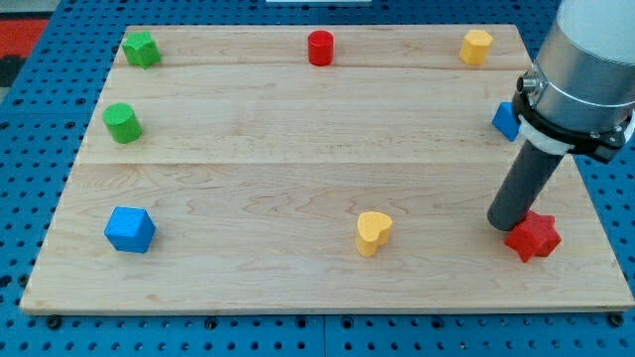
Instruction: Move blue triangle towards yellow hexagon
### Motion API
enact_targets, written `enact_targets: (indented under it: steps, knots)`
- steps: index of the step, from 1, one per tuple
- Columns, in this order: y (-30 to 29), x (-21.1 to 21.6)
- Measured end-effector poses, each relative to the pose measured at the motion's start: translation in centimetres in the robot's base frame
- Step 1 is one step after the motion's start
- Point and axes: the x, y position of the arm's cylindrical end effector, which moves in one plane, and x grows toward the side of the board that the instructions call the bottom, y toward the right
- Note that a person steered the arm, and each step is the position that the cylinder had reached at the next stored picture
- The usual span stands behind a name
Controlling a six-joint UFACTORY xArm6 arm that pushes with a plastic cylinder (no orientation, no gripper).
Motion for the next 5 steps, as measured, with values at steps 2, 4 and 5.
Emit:
enact_targets:
  steps: [2, 4, 5]
  knots:
    - [-0.7, -3.9]
    - [0.2, -8.8]
    - [-0.1, -10.2]
